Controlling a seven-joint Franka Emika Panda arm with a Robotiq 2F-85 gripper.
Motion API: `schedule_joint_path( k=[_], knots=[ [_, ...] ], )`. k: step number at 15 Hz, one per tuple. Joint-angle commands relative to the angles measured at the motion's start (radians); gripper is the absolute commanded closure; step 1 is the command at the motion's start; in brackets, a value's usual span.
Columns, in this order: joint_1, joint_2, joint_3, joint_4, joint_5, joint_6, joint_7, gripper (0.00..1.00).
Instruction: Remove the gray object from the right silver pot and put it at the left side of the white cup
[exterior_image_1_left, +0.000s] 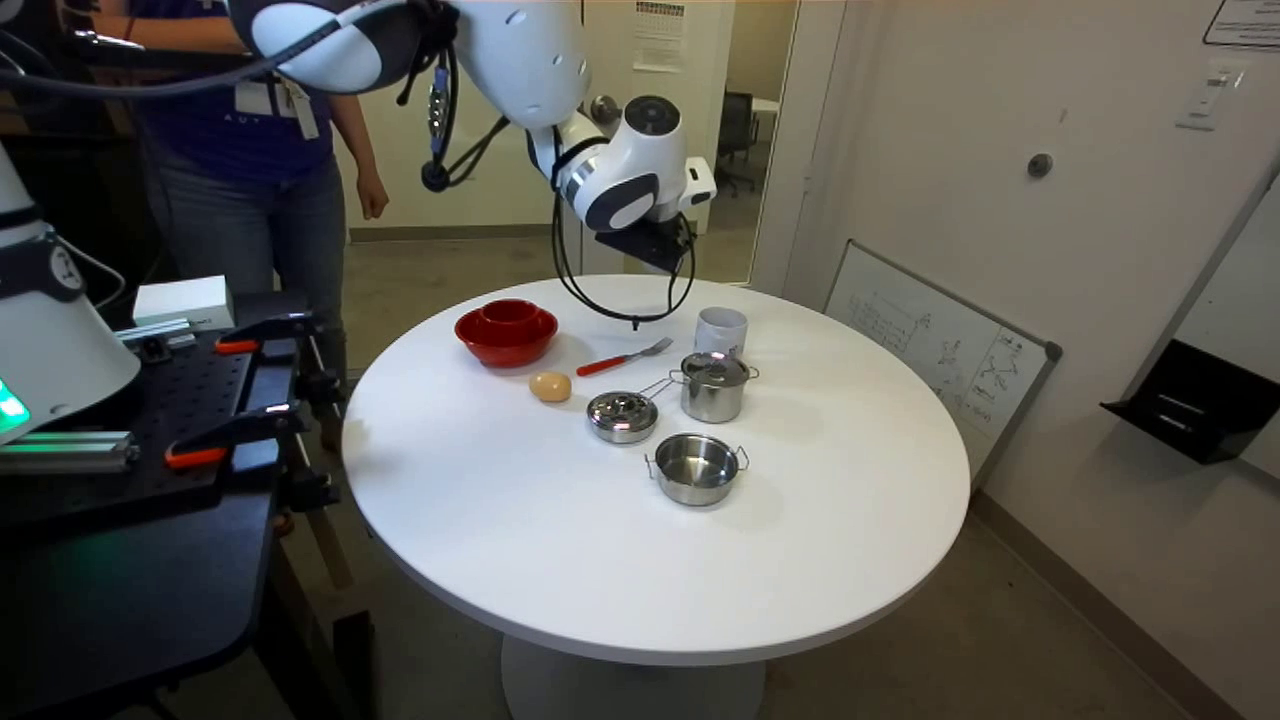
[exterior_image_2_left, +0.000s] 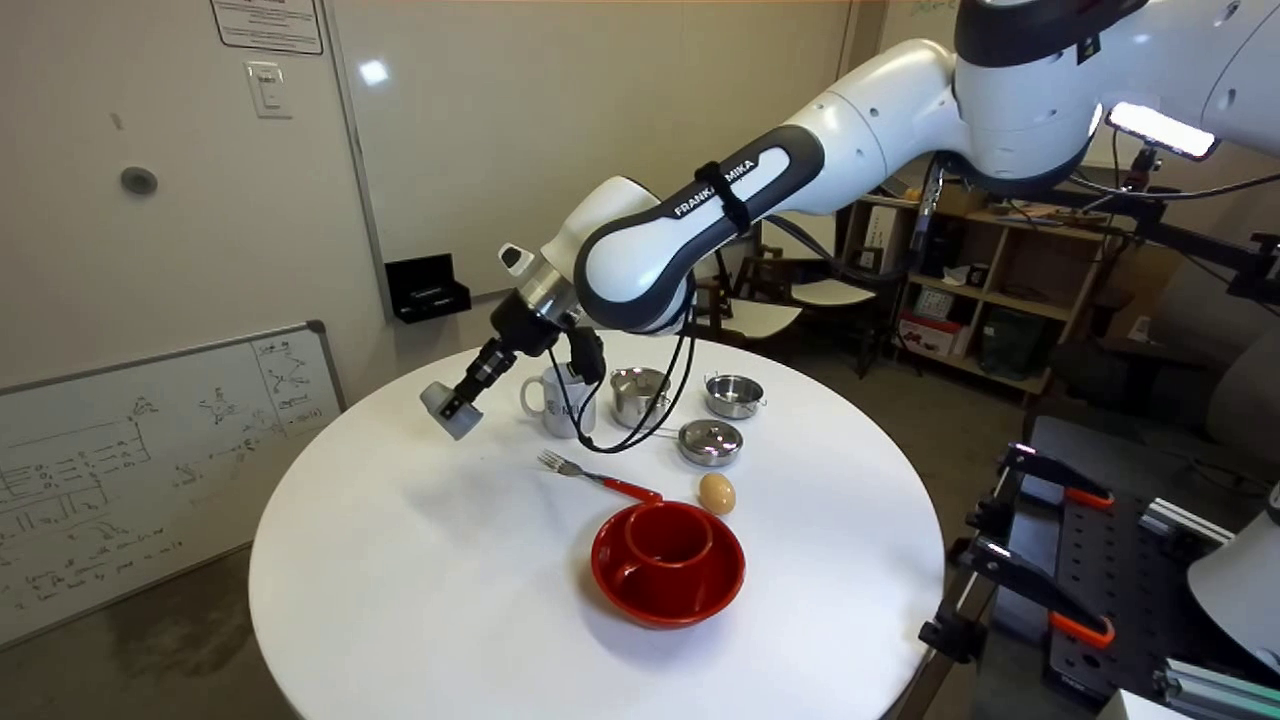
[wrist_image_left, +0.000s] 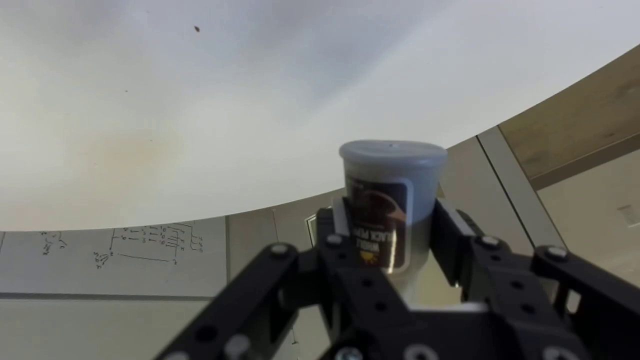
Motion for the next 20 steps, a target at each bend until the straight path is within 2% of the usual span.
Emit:
schedule_joint_path(
  k=[1, 2, 7, 15, 20],
  knots=[
    [0.027, -0.027, -0.028, -0.008, 0.109, 0.019, -0.070, 0.58],
    [0.038, -0.041, -0.051, -0.009, 0.103, 0.037, -0.056, 0.83],
    [0.093, -0.050, -0.139, -0.001, 0.159, 0.087, -0.080, 0.83],
    [0.234, -0.074, -0.313, 0.030, 0.169, 0.137, -0.046, 0.83],
    [0.301, -0.086, -0.391, 0.052, 0.176, 0.142, -0.033, 0.83]
  ],
)
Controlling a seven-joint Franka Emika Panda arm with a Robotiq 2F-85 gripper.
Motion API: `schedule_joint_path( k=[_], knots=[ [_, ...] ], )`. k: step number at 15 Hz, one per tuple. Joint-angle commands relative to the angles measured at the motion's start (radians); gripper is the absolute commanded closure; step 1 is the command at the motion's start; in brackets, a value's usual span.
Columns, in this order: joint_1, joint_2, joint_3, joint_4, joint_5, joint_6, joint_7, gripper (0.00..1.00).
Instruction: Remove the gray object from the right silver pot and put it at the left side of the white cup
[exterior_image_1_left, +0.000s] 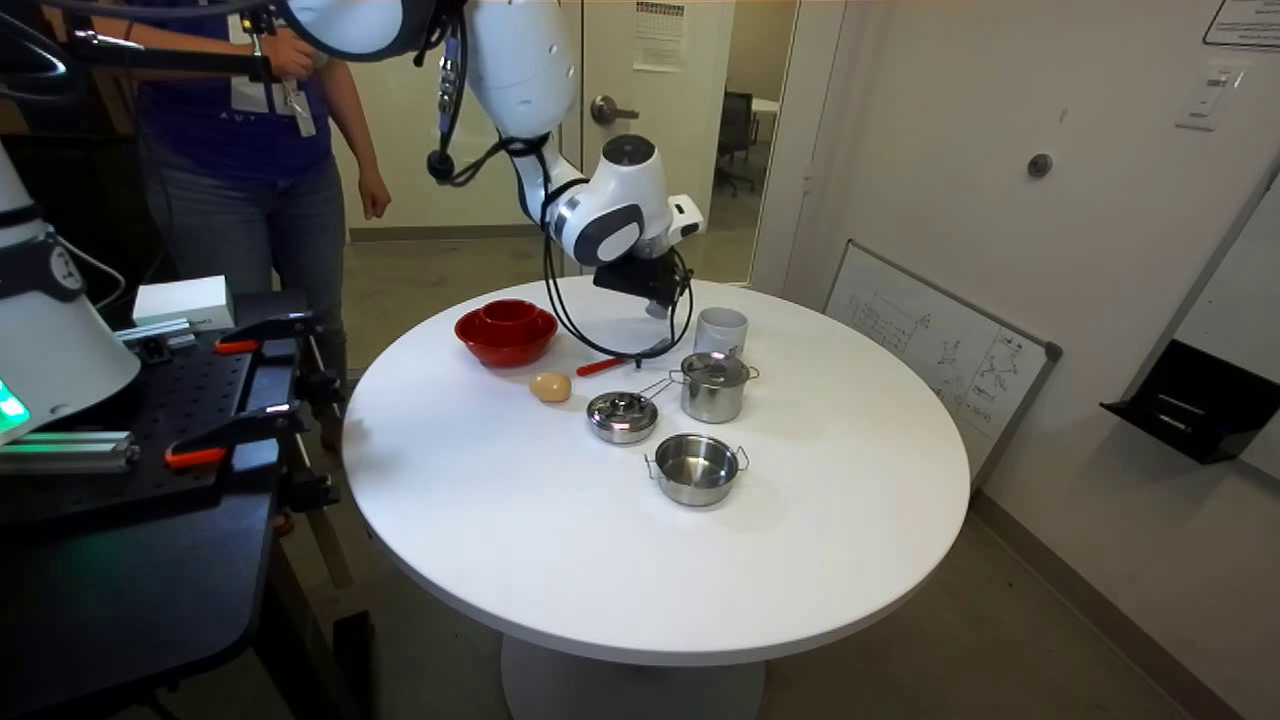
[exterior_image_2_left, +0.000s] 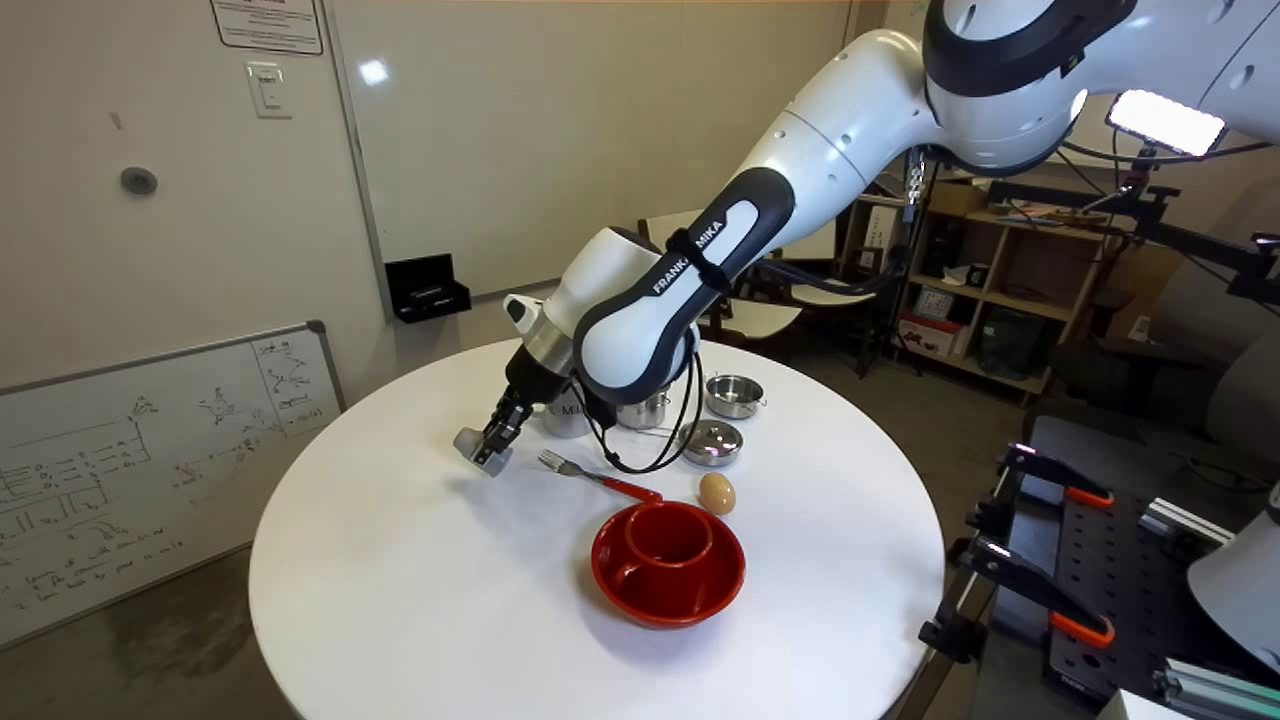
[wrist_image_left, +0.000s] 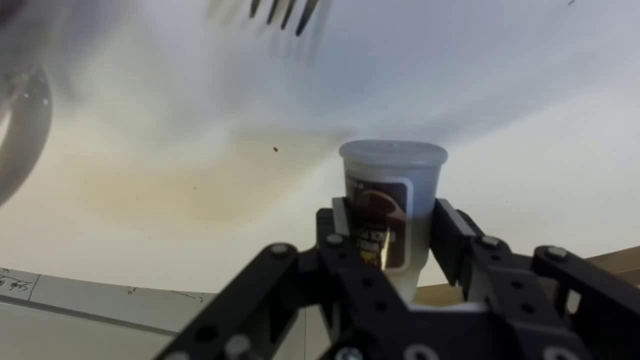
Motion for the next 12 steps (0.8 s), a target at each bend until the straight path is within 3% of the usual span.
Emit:
schedule_joint_path(
  k=[1, 12],
  knots=[
    [0.071, -0.026, -0.076, 0.020, 0.038, 0.009, 0.022, 0.83],
    [0.152, -0.036, -0.184, 0.032, 0.075, -0.015, 0.087, 0.83]
  ],
)
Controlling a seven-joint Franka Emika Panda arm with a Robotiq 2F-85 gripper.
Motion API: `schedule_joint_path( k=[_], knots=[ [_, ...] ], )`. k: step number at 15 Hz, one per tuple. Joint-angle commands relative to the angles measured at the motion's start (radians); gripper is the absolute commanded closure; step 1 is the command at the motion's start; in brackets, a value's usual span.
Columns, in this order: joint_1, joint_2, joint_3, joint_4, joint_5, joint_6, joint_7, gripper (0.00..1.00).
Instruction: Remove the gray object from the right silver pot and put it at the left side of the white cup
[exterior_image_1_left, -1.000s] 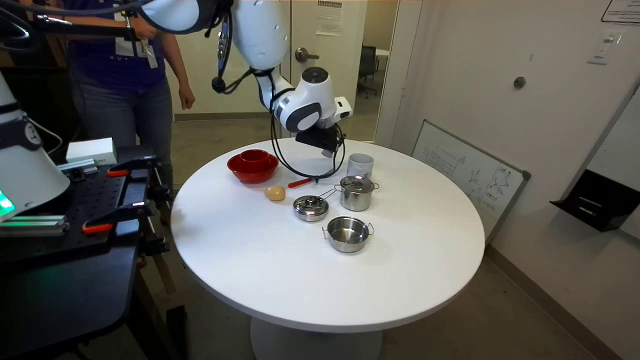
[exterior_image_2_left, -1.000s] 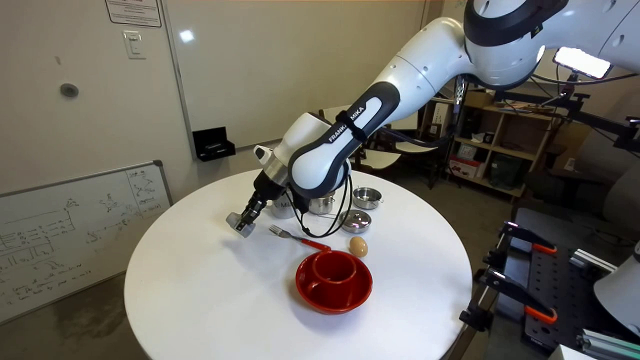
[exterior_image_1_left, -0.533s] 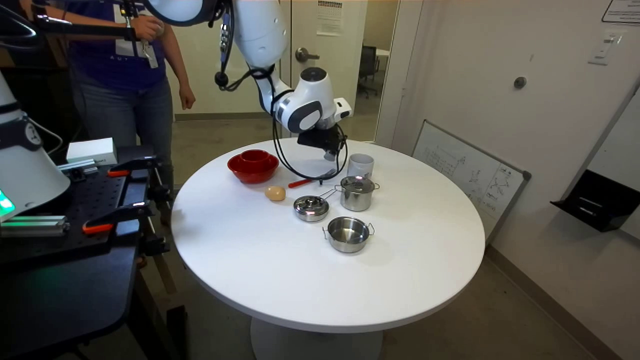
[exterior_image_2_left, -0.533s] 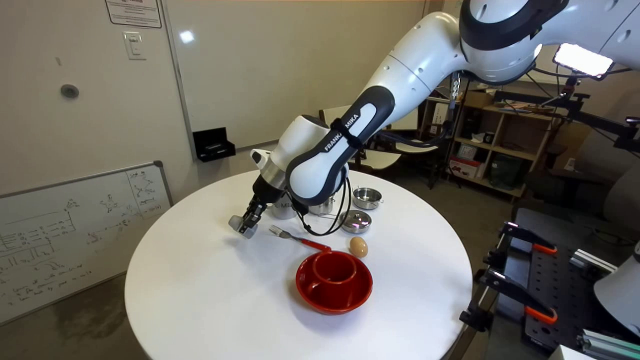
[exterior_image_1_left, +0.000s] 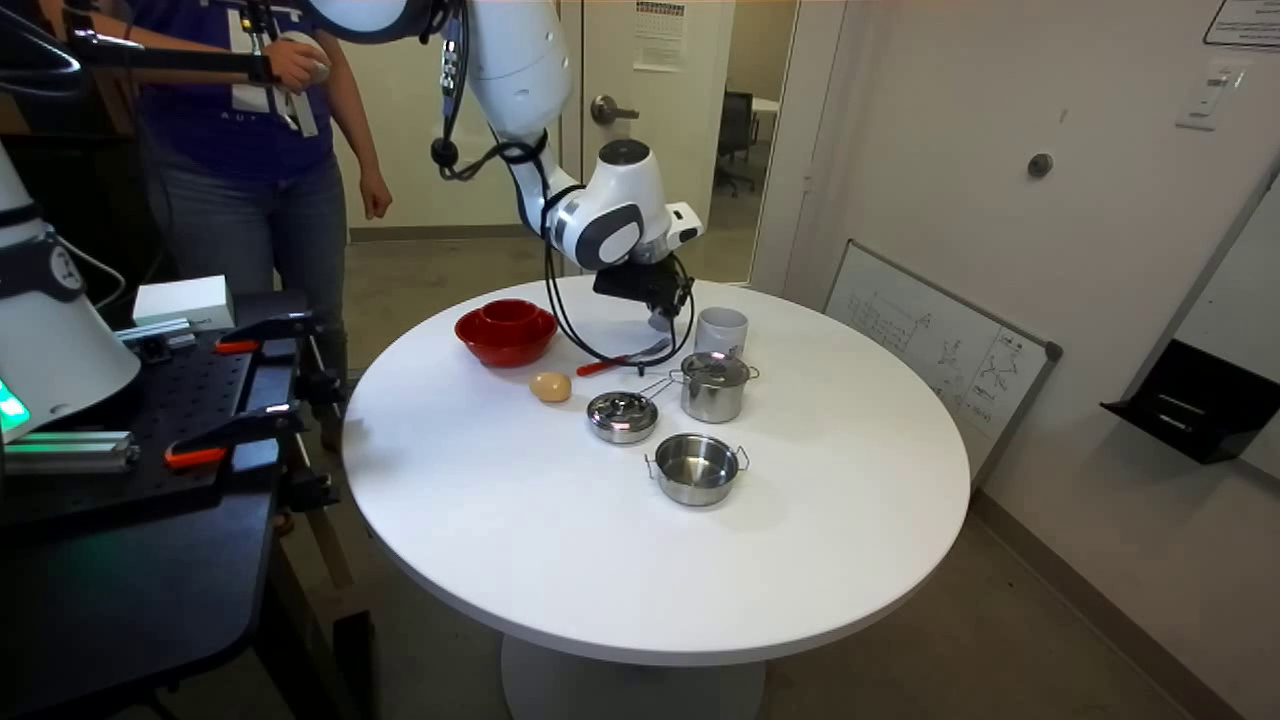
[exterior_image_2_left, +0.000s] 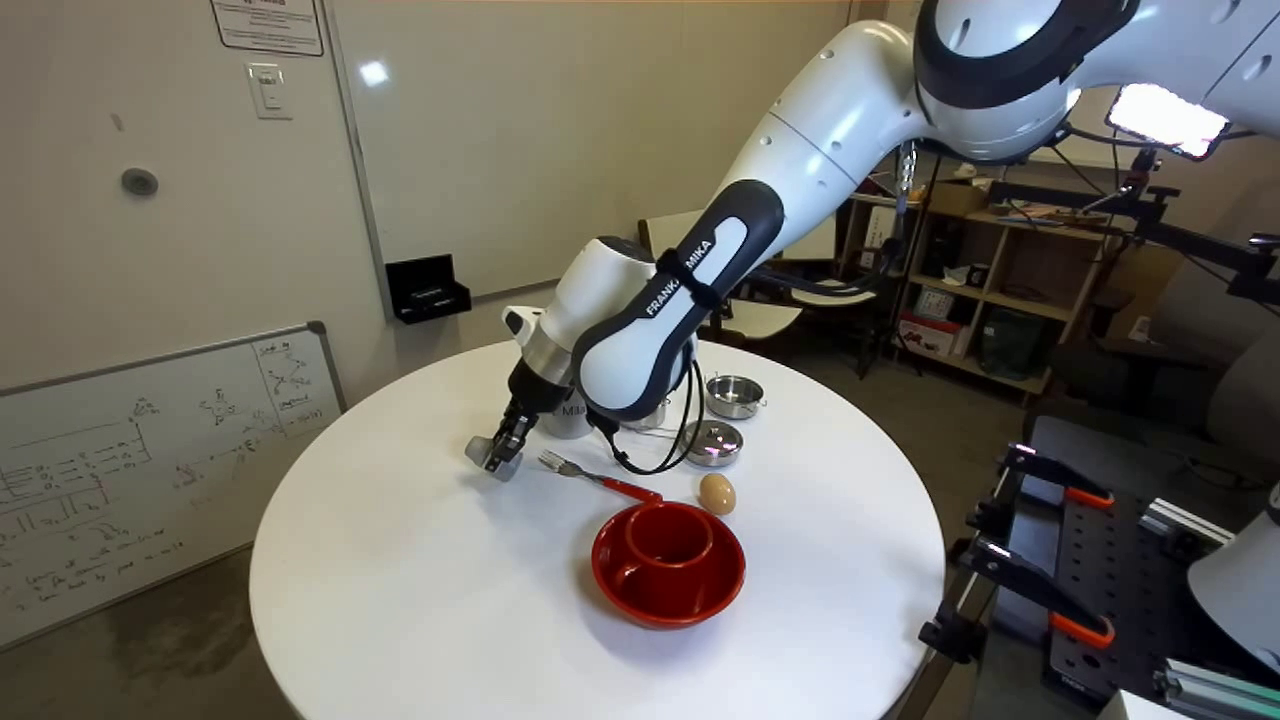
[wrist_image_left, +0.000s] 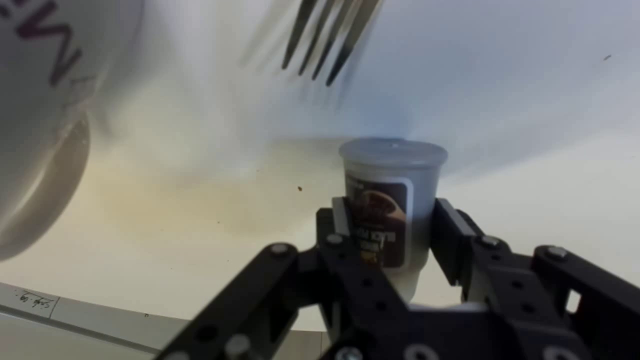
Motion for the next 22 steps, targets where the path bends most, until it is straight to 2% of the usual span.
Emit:
schedule_joint_path(
  k=[1, 2, 7, 14, 19, 22],
  knots=[
    [0.044, -0.015, -0.052, 0.009, 0.039, -0.018, 0.035, 0.33],
    [0.049, -0.019, -0.059, 0.007, 0.043, -0.018, 0.041, 0.31],
    [0.067, -0.022, -0.091, 0.004, 0.056, -0.023, 0.057, 0.00],
    [0.060, -0.090, -0.106, -0.058, 0.063, 0.025, 0.096, 0.00],
    [0.071, -0.226, -0.153, -0.173, 0.070, 0.138, 0.171, 0.00],
    [0.050, -0.309, -0.142, -0.273, 0.083, 0.254, 0.225, 0.00]
  ],
)
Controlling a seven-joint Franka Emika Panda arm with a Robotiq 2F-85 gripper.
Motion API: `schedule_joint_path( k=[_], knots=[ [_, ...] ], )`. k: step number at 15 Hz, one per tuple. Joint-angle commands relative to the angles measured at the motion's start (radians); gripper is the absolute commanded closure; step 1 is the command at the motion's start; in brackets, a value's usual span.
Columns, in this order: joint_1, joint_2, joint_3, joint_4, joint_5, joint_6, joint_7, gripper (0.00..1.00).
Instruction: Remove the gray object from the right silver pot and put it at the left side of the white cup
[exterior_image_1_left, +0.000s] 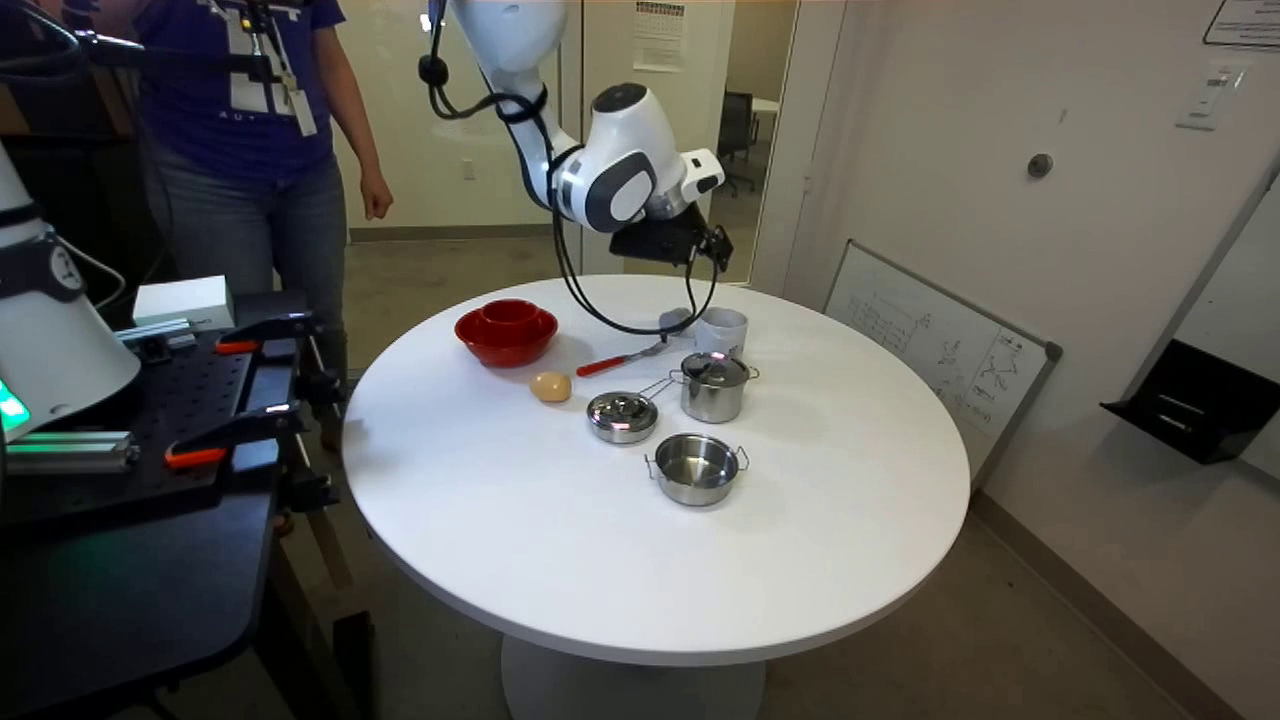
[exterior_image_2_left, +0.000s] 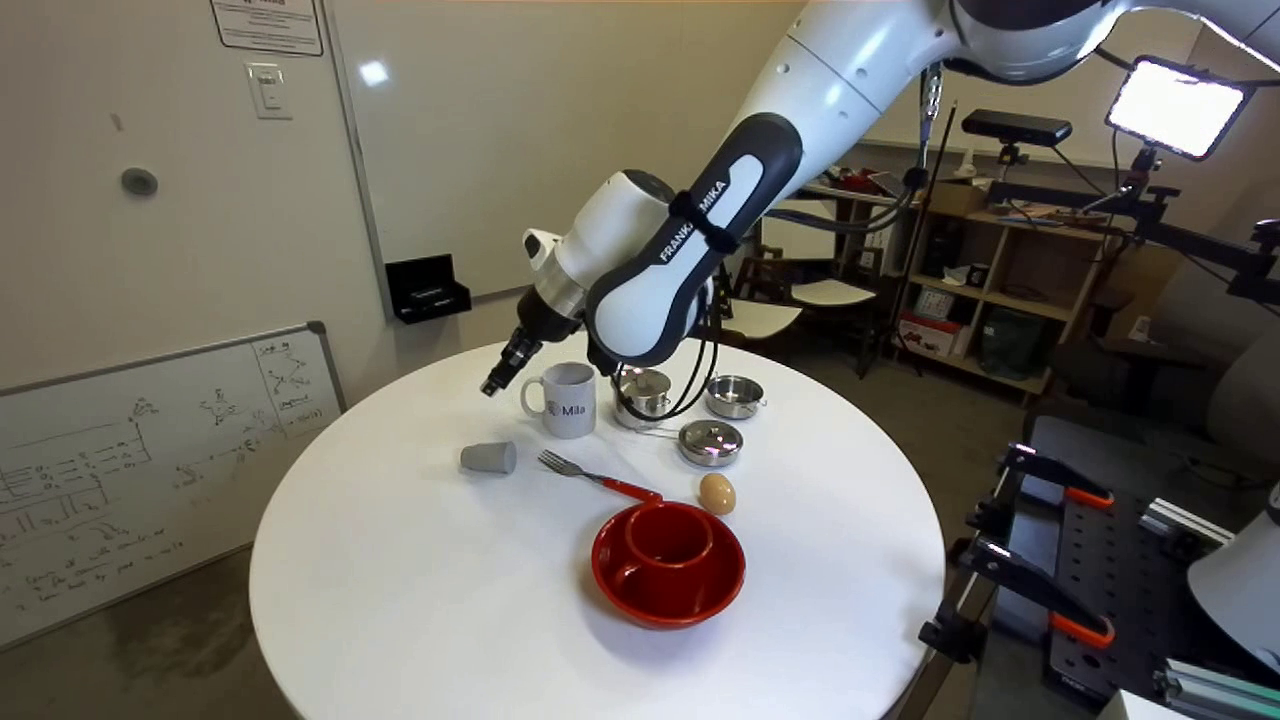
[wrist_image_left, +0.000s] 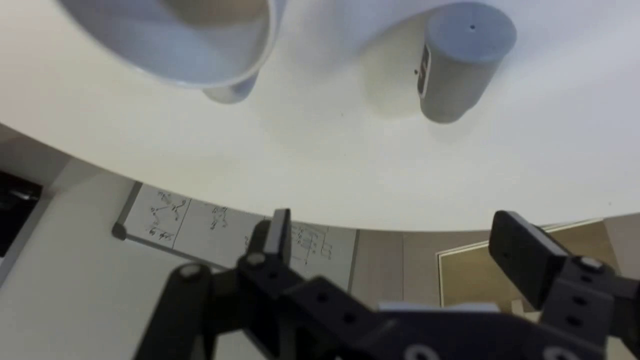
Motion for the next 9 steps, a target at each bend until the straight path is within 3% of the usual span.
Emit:
schedule_joint_path(
  k=[1, 4, 5, 6, 7, 9],
  knots=[
    [-0.017, -0.138, 0.006, -0.179, 0.039, 0.142, 0.070, 0.00],
    [-0.061, -0.188, 0.052, -0.267, 0.031, 0.298, 0.127, 0.00],
    [-0.123, -0.170, 0.136, -0.174, 0.021, 0.222, 0.127, 0.00],
    [-0.160, -0.181, 0.180, -0.195, 0.011, 0.228, 0.149, 0.00],
    [-0.076, -0.150, 0.082, -0.170, -0.003, 0.220, 0.149, 0.00],
    [-0.140, -0.171, 0.160, -0.173, 0.011, 0.209, 0.131, 0.00]
  ],
)
